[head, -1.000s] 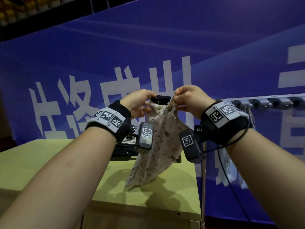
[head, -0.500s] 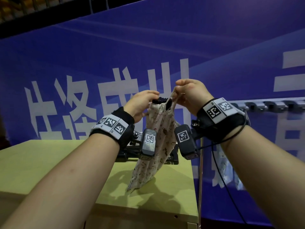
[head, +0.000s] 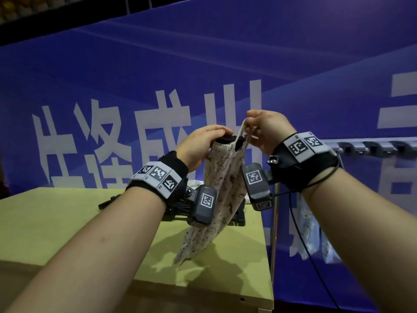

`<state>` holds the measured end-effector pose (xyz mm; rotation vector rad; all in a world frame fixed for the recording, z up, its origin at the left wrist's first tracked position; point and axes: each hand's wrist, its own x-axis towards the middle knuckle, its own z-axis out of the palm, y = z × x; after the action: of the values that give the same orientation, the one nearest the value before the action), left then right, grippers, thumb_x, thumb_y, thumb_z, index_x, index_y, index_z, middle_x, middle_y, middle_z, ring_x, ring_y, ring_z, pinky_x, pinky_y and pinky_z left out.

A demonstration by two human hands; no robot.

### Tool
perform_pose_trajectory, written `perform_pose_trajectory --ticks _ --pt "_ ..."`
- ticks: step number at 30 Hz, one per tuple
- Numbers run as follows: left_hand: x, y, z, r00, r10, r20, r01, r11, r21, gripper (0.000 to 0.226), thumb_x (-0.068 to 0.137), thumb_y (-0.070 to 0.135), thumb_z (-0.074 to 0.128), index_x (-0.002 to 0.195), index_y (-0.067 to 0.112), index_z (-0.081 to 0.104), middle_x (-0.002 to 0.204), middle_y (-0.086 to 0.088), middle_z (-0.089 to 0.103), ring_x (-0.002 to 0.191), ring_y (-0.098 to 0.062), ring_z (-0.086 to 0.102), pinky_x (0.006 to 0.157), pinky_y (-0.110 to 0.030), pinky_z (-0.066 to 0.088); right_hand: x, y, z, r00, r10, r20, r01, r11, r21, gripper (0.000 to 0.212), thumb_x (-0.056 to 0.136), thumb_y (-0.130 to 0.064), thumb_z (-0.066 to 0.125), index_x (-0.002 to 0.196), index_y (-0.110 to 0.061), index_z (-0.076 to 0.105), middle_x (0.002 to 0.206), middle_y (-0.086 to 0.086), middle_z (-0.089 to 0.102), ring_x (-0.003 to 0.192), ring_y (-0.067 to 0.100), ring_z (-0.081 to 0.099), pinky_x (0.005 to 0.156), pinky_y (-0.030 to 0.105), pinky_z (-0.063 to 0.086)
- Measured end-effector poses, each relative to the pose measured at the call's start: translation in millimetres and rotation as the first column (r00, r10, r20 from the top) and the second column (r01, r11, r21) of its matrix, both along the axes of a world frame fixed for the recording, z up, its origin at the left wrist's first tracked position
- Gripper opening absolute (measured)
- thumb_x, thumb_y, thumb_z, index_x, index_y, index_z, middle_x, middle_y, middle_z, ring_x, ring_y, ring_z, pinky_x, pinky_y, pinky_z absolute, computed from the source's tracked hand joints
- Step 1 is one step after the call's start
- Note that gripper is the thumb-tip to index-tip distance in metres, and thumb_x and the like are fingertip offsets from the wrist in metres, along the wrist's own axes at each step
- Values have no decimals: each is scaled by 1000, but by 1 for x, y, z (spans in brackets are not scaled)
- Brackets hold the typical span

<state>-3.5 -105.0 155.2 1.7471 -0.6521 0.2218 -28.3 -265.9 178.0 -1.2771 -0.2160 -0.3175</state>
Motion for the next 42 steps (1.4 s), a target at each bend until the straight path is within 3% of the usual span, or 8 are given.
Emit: perform_pose_trajectory --ticks 6,9,13,18,29,37,40,42 --pt "1 -1 -5 999 1 38 -3 999 52 27 101 39 45 90 21 62 87 6 63 74 -5 57 69 -23 42 3 -3 -1 993 12 117 -8 999 -38 26 93 5 39 89 -13 57 73 4 53 62 13 50 66 27 46" --pt "0 -6 -8 998 -5 69 -1 997 82 17 98 37 53 94 21 59 87 8 64 70 0 59 69 -21 45 1 -1 0 985 35 171 -25 998 -62 25 93 6 39 90 -12 57 73 4 52 61 13 50 66 27 47" --pt "-1 -9 -10 998 -14 63 10 998 68 23 91 46 60 96 24 56 92 -3 65 89 -22 63 89 -47 50 -6 2 5 979 33 201 -21 998 -61 27 91 9 38 87 -11 56 69 5 49 57 14 47 59 27 46" --pt "-5 -14 -14 997 -8 81 2 997 80 34 80 55 67 94 26 56 91 -4 67 91 -26 66 96 -57 49 -12 2 12 981 -12 195 23 998 -57 28 90 11 38 87 -11 55 68 6 48 55 14 44 51 24 39" --pt "-4 -29 -23 988 62 142 -79 989 122 27 69 60 69 80 40 55 94 -4 67 91 -28 66 87 -49 52 -26 -21 11 985 -84 150 95 994 -62 28 89 11 41 89 -12 58 64 9 52 50 14 41 45 24 34" --pt "1 -45 -26 970 70 232 -113 978 177 17 94 28 63 96 20 48 82 8 55 64 7 53 53 -4 38 -17 -48 -8 982 -105 155 124 985 -122 27 90 12 41 86 -8 59 62 8 51 44 11 39 47 23 31" --pt "2 -50 -24 968 96 233 -145 968 203 16 96 30 59 97 21 46 83 6 53 70 -2 51 52 -6 38 -9 -55 -13 968 -176 177 221 934 -280 20 88 5 50 83 -10 62 66 7 56 53 14 43 55 29 37" --pt "6 -51 -21 967 112 227 -166 958 234 15 97 32 56 97 22 45 86 5 54 73 -6 50 57 -16 40 -4 -61 -18 963 -193 189 255 880 -400 11 85 -2 59 83 -10 66 67 5 58 58 17 48 59 31 40"
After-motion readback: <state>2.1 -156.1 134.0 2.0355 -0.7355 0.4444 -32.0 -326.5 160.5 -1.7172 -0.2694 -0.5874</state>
